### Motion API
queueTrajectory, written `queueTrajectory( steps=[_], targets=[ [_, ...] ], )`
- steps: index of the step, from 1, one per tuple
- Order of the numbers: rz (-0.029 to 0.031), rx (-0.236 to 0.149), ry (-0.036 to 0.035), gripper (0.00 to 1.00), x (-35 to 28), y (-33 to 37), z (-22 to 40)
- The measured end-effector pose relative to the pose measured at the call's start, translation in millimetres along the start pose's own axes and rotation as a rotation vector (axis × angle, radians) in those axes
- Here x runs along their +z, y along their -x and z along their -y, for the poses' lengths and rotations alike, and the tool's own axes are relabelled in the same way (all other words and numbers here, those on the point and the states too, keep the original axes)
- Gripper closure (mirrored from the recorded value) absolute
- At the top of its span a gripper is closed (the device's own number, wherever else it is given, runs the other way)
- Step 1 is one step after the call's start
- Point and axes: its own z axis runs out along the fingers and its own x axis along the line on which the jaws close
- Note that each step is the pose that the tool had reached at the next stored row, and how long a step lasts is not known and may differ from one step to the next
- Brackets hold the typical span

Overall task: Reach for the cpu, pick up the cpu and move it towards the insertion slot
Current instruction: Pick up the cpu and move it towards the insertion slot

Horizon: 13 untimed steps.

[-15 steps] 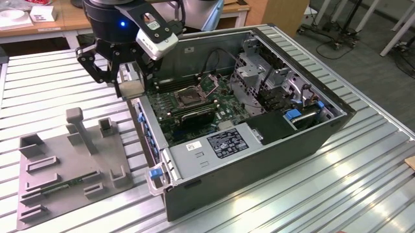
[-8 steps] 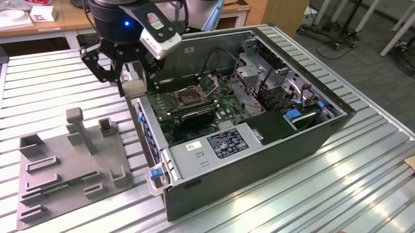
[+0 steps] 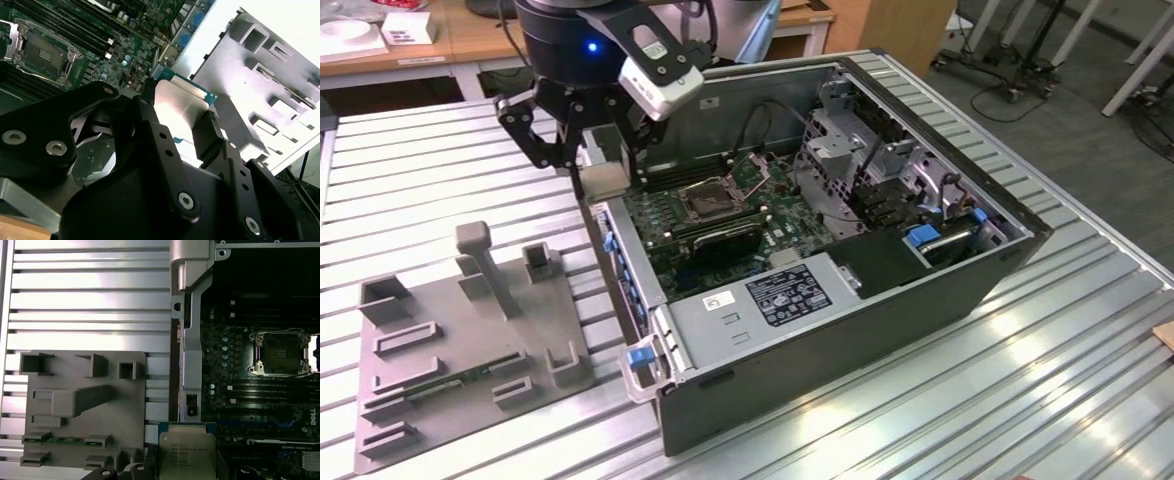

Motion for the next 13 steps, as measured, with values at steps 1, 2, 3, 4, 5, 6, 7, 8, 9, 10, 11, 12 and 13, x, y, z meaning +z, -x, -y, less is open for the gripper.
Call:
queueTrajectory(
  steps=[1,2,3,4,5,6,7,8,9,10,11,12,13],
  targets=[
    [0.0,0.0,0.0,0.46,0.0,0.8,0.0],
    [0.0,0.0,0.0,0.46,0.0,1.5,0.0],
    [0.0,0.0,0.0,0.46,0.0,2.3,0.0],
    [0.0,0.0,0.0,0.46,0.0,3.0,0.0],
    [0.0,0.0,0.0,0.46,0.0,3.6,0.0],
    [0.0,0.0,0.0,0.46,0.0,4.2,0.1],
    [0.0,0.0,0.0,0.46,0.0,4.6,0.1],
    [0.0,0.0,0.0,0.46,0.0,5.0,0.1],
    [0.0,0.0,0.0,0.46,0.1,5.3,0.1],
    [0.0,0.0,0.0,0.46,0.0,5.6,0.1],
    [0.0,0.0,0.0,0.46,0.0,6.0,0.1],
    [0.0,0.0,0.0,0.46,0.1,6.3,0.1],
    [0.0,0.0,0.0,0.46,0.0,6.6,0.1]
  ],
)
